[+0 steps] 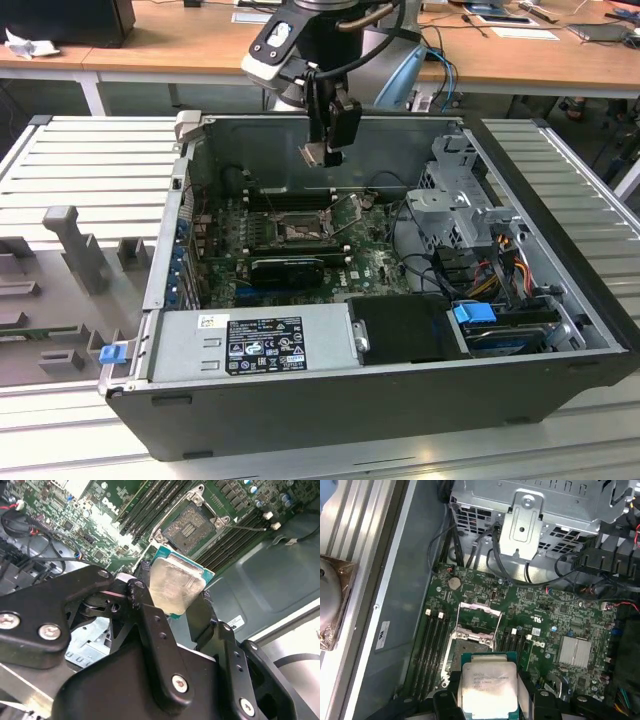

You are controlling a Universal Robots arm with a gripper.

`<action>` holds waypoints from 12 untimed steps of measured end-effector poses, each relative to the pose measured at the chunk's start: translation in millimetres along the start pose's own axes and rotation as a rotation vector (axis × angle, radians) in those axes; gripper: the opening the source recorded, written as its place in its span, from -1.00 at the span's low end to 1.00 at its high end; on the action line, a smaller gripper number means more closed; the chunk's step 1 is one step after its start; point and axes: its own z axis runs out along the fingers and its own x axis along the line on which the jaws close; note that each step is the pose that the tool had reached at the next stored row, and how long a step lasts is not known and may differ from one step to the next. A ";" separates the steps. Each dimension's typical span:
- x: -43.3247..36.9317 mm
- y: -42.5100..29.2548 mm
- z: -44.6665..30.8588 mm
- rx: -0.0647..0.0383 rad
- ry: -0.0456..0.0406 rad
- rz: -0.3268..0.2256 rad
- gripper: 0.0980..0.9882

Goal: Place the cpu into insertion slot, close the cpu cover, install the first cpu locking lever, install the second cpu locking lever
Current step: 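Place the cpu into insertion slot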

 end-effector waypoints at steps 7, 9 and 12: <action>-0.1 -0.3 3.5 0.000 -0.0027 0.032 -0.03; -0.1 -0.4 4.8 0.000 -0.0027 0.033 -0.03; -0.1 -0.5 6.4 0.000 -0.0028 0.034 -0.03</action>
